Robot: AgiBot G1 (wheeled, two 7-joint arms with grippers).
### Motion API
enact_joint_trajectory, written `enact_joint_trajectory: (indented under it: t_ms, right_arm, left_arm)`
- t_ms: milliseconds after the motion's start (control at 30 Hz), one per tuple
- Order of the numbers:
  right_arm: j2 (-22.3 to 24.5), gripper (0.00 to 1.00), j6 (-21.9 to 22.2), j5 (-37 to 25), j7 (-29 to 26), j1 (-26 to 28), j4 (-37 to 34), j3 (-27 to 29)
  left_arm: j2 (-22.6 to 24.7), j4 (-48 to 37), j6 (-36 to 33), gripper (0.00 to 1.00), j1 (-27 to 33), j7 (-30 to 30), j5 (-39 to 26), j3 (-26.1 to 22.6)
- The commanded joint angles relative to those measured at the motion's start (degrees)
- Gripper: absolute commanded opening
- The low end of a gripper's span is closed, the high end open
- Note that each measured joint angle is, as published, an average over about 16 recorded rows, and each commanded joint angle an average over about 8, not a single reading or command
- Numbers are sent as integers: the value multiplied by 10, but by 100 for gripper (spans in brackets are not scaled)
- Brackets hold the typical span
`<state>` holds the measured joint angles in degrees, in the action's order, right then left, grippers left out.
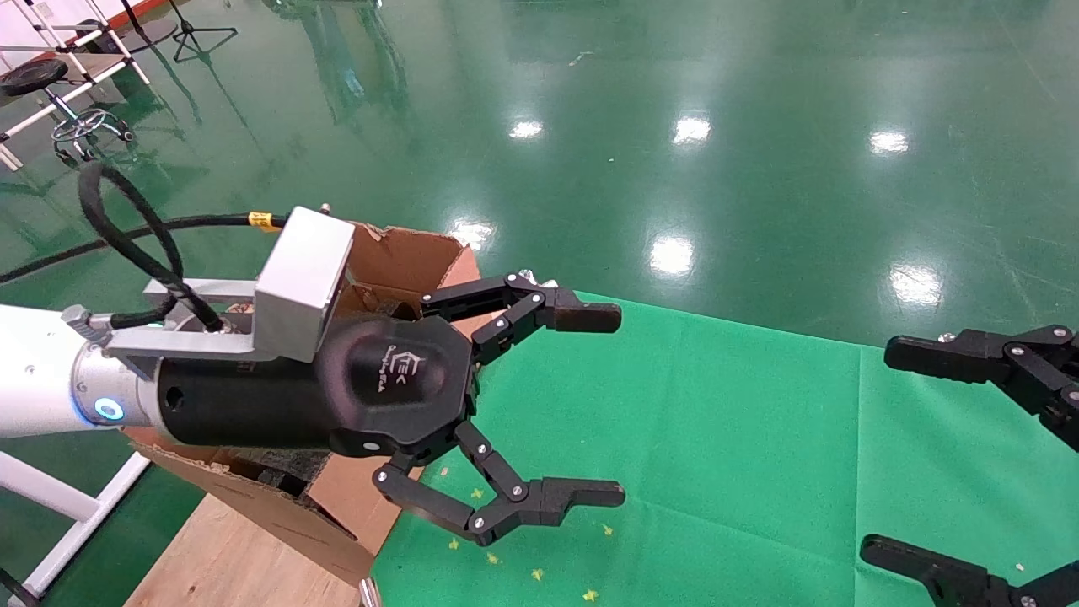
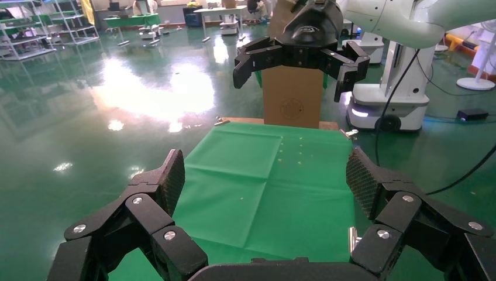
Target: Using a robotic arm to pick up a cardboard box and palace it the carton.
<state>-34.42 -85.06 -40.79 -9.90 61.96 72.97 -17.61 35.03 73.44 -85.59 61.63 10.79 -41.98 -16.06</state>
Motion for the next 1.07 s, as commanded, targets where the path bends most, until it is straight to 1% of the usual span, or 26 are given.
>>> enact_joint_trajectory:
  t_ms: [33,1067]
  right_arm:
    - [0,100,0,0,0,0,0,0]
    - [0,100,0,0,0,0,0,0]
  left_arm:
    - [0,0,0,100,0,0,0,0]
    - [0,0,0,100,0,0,0,0]
